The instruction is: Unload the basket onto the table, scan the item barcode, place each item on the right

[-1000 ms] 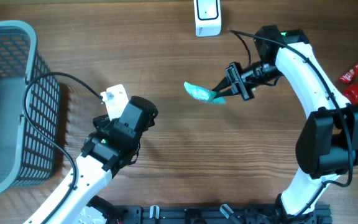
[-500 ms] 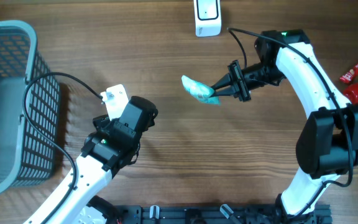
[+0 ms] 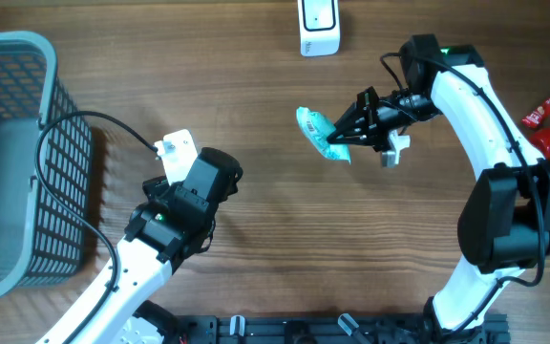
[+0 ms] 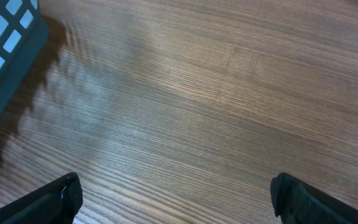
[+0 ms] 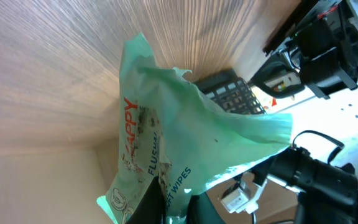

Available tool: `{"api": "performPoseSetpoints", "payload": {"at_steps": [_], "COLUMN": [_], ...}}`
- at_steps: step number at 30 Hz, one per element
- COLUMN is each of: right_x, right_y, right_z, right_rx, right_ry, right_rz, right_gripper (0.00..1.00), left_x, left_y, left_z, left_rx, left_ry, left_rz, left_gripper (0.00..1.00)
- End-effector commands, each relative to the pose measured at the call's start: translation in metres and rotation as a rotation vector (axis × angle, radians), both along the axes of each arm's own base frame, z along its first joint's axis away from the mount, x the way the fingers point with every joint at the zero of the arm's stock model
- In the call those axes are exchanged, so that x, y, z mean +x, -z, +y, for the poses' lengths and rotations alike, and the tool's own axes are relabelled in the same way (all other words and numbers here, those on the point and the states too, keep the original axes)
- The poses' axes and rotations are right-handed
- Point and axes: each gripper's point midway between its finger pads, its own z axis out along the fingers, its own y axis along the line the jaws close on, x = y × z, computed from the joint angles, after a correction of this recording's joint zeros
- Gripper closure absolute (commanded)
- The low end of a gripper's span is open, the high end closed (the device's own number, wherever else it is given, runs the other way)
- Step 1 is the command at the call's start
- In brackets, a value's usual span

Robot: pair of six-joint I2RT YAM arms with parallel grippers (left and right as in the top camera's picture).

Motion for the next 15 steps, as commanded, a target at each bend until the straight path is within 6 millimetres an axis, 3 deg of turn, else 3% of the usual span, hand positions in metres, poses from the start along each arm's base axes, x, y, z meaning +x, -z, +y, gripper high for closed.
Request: {"api": "performPoseSetpoints", "payload": {"at_steps": [1,7,15], "right_x": [-0.001,-0.002,-0.010], "right_y": [0.000,-0.006,-0.041], "right_z": [-0.002,0.001,0.012], "right_rx": [-0.022,0.031,0.325], "right_ry": [0.021,-0.031,-0.256], "right_rz": [0.026,-0.049,-0.504], "right_gripper": [0.96,0.96,0.96], "left_x": [0.001,0.001,0.001], "left_y": [-0.002,-0.002,-0.002], "left_z": [0.002,0.002,0.002], "left_rx": [0.018,0.019,0.019], "left_ry": [-0.002,-0.002,-0.002], "left_rz": [-0.009,-0.009,-0.009], "left_gripper": [0.00,0.00,0.00]}}
